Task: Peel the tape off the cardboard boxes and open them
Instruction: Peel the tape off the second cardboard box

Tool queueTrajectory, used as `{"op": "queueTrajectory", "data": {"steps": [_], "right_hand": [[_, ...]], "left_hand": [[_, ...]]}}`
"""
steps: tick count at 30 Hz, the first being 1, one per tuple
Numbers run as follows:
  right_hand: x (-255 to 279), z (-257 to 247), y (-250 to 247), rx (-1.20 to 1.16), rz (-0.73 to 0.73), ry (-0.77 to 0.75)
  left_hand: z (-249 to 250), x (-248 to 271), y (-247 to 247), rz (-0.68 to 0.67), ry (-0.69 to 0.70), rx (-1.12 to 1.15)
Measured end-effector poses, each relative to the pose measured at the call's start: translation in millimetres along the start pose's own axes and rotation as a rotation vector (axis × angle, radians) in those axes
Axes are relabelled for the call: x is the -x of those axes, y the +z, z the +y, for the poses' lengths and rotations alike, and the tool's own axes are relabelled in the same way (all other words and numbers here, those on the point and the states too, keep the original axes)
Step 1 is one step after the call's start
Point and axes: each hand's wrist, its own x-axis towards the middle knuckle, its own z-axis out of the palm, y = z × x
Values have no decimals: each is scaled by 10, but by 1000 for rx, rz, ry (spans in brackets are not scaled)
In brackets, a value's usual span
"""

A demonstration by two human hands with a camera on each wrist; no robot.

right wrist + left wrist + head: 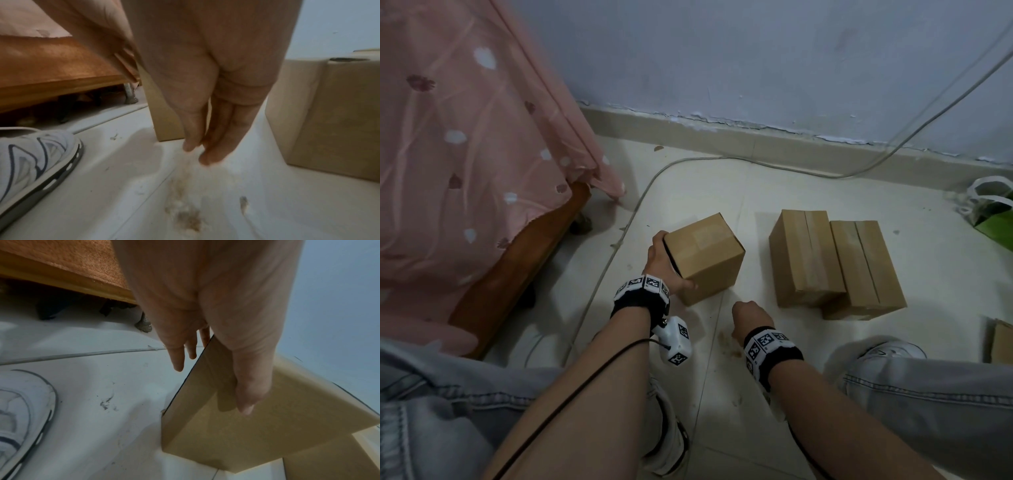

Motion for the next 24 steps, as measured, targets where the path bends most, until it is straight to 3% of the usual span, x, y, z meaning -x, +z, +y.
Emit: {"op": "queueTrajectory", "data": {"steps": [3,10,24], "right_hand": [[35,4,23,14,46,-17],[11,-18,89,29,-20,-65],[-8,-7,132,30,-6,-58]], "left_hand": [[3,1,10,-3,2,-3],[9,-17,19,-7,5,-2],[1,-39,28,-20,-2,8]]}}
